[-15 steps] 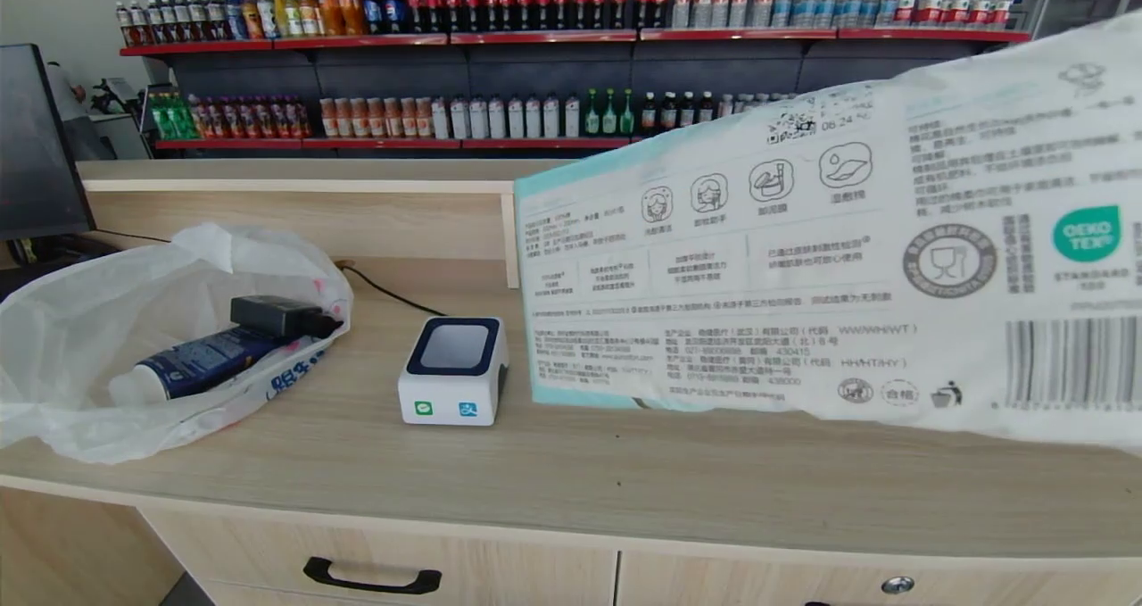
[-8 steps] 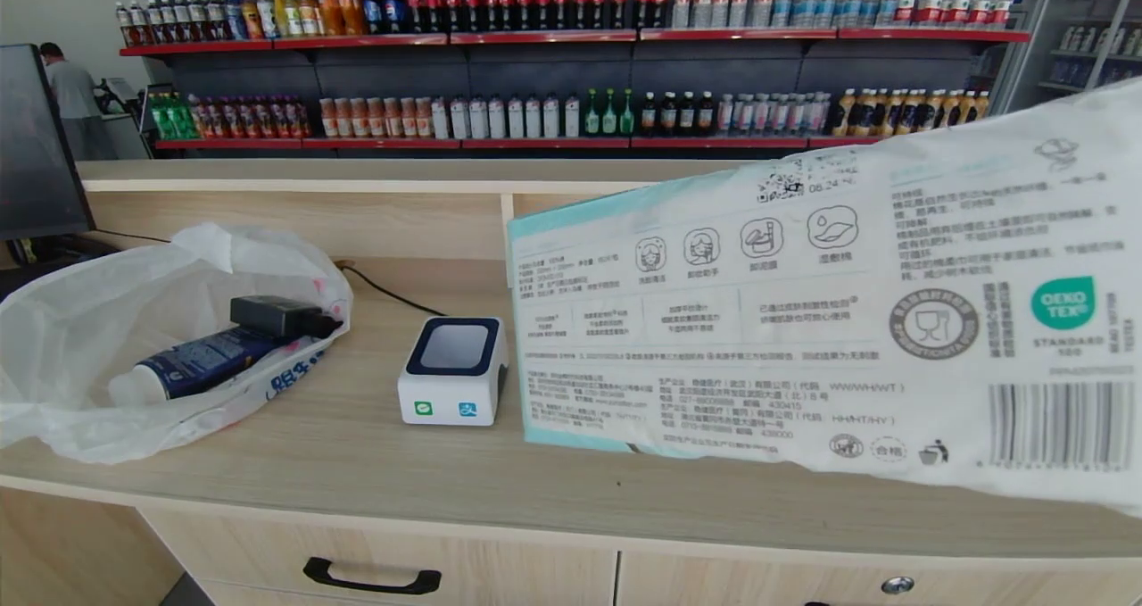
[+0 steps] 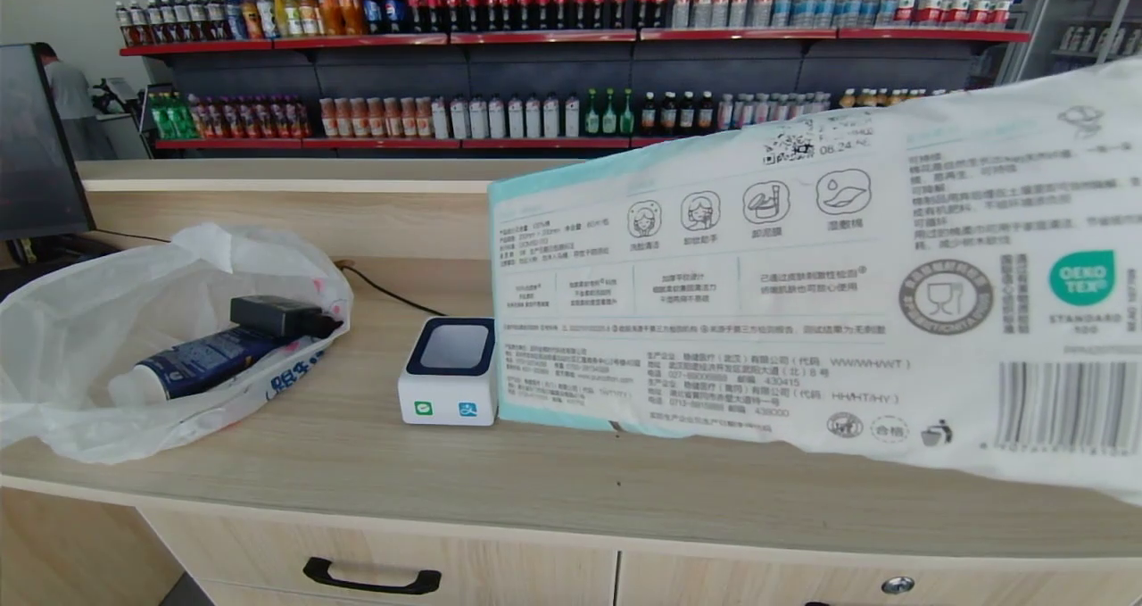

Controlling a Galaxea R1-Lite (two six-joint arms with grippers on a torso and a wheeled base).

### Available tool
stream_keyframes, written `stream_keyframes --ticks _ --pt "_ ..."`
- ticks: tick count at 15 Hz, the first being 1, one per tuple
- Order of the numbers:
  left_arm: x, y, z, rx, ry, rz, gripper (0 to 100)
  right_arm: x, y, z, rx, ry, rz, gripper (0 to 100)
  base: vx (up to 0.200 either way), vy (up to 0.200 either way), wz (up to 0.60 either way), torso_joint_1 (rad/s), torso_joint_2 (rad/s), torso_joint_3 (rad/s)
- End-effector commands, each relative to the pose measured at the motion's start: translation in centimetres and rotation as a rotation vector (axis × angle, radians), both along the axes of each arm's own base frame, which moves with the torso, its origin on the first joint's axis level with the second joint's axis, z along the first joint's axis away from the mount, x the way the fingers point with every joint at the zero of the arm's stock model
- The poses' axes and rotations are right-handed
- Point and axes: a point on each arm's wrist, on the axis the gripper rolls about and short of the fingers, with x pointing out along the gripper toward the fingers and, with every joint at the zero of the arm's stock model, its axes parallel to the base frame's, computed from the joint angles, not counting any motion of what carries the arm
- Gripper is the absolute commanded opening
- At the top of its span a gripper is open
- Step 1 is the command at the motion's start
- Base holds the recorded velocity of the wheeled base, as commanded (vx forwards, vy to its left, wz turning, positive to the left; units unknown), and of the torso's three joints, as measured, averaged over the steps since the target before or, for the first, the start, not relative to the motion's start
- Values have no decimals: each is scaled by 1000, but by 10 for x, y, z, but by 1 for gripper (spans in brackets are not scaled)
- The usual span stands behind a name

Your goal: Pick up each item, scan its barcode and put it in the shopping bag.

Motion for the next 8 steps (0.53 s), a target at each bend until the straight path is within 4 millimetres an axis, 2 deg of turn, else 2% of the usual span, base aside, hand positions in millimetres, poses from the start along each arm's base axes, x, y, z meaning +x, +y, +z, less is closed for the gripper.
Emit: stream_keyframes --ticks 1,6,8 --pt "0 0 0 0 -1 0 100 6 3 -5 -6 12 -1 0 0 0 0 0 0 0" --pt "0 0 0 0 -1 0 100 6 2 -5 3 -6 -6 0 0 0 0 0 0 0" --pt "0 0 0 0 -1 0 100 5 -2 -6 21 -66 -25 0 0 0 0 0 0 0"
